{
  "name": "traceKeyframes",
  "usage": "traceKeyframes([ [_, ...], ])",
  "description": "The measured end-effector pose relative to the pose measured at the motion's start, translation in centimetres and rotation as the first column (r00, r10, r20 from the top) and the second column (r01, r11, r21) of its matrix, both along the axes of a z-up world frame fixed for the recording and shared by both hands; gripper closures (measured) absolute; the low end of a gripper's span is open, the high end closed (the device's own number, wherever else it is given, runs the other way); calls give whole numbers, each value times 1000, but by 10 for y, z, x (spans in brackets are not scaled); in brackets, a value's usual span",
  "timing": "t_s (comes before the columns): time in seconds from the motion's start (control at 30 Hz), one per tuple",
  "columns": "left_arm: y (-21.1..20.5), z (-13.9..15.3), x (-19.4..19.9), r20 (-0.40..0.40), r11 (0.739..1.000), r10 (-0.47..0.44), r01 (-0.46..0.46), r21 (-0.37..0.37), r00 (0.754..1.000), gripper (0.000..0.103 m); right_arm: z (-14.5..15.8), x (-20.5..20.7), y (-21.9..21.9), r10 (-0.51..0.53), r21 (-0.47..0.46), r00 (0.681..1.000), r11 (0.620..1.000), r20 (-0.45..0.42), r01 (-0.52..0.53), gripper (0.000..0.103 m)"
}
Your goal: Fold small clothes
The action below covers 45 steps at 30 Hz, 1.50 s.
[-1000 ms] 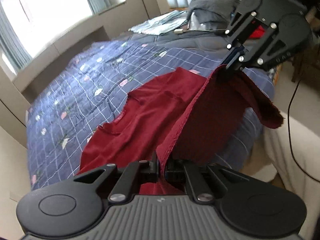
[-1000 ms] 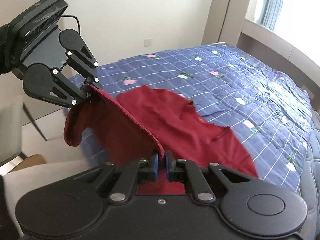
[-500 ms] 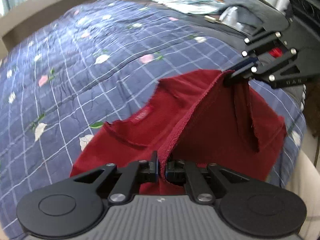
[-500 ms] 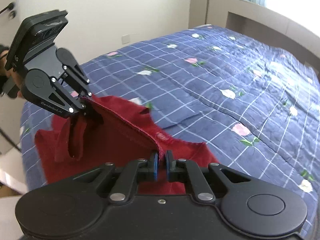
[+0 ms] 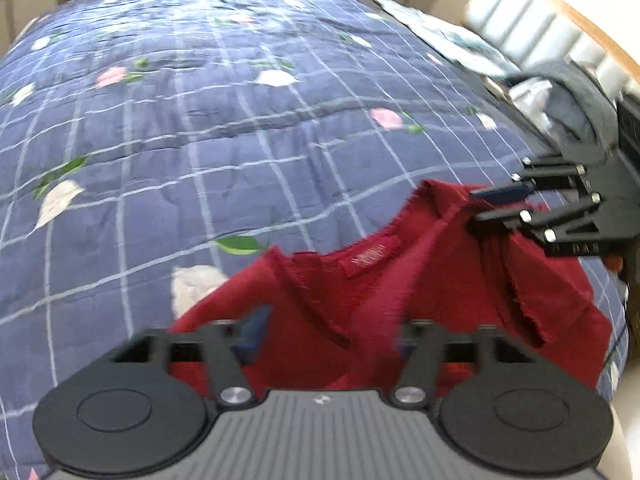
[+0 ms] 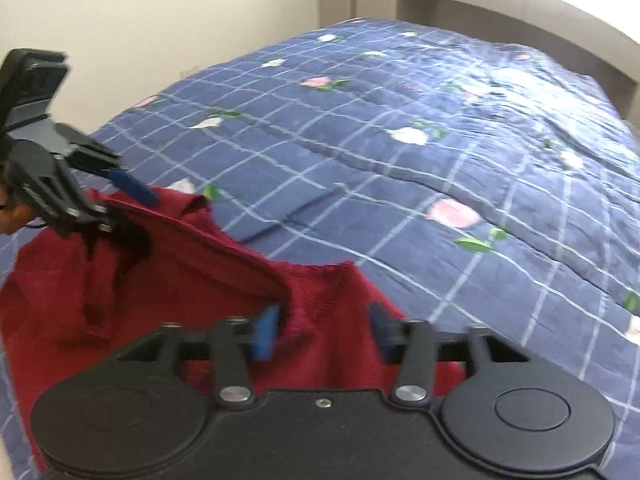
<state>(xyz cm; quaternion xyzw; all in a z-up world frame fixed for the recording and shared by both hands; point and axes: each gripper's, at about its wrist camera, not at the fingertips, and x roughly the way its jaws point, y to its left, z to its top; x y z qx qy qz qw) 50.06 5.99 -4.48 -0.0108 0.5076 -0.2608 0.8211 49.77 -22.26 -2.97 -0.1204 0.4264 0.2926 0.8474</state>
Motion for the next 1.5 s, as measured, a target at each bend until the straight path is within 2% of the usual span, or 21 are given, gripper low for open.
traceKeyframes([
  [0.03, 5, 0, -1, 4, 1000, 19, -19, -8, 1000, 20, 1, -2, -2, -18, 2, 1000, 1000, 20, 18, 27],
  [0.1, 14, 2, -5, 13, 998, 54, -54, -20, 998, 16, 5, -10, -7, -54, 17, 996, 998, 73, 53, 13],
  [0.17, 20, 6, -10, 33, 996, 86, -85, -38, 996, 9, 9, -19, -9, -73, 19, 988, 997, 134, 71, 5],
  [0.23, 24, 13, -20, 71, 993, 109, -105, -54, 992, 4, 13, -30, -8, -74, 3, 977, 997, 200, 75, 1],
  [0.3, 23, 20, -27, 120, 992, 125, -122, -31, 985, 1, 14, -34, -6, -77, -16, 970, 996, 232, 83, 1],
  [0.4, 19, 29, -27, 147, 995, 101, -102, 1, 984, 1, 14, -26, -6, -118, -11, 976, 992, 183, 122, 1],
  [0.47, 16, 34, -23, 127, 996, 93, -93, -1, 988, 1, 9, -10, -12, -173, 26, 982, 985, 78, 171, 1],
  [0.57, 19, 37, -10, 10, 993, 43, -42, -114, 999, 1, 0, 12, -23, -251, 94, 967, 963, -45, 254, 3],
  [0.63, 25, 36, -2, -71, 975, 36, -51, -216, 997, 1, -6, 23, -28, -293, 104, 953, 948, -80, 301, 4],
  [0.7, 34, 38, 3, -87, 952, 67, -89, -292, 994, 1, -11, 32, -33, -326, 115, 940, 935, -101, 337, 6],
  [0.8, 50, 37, 8, -94, 924, 129, -154, -349, 987, 1, -9, 31, -36, -341, 132, 939, 929, -50, 345, 6],
  [0.9, 60, 34, 8, -80, 918, 220, -234, -319, 972, 1, -2, 16, -34, -298, 125, 953, 948, 43, 291, 4],
  [1.0, 59, 35, -9, 21, 937, 260, -247, -249, 965, 1, 7, -12, -33, -225, 101, 963, 972, 151, 212, 1],
  [1.1, 47, 38, -35, 124, 971, 199, -179, -160, 972, 1, 14, -46, -33, -150, 68, 957, 988, 249, 137, 1],
  [1.2, 26, 40, -68, 197, 991, 121, -107, -82, 973, 1, 17, -83, -30, -78, 47, 947, 997, 311, 67, 1],
  [1.33, -2, 39, -123, 272, 999, 20, -9, -42, 962, 0, 12, -128, -23, 41, -5, 935, 999, 353, -42, 1],
  [1.43, -24, 32, -159, 308, 997, -70, 78, -13, 949, 0, 3, -155, -14, 126, -69, 913, 992, 388, -107, 2],
  [1.5, -38, 27, -176, 339, 992, -126, 118, 44, 932, 1, -5, -166, -8, 166, -125, 900, 984, 404, -126, 9],
])
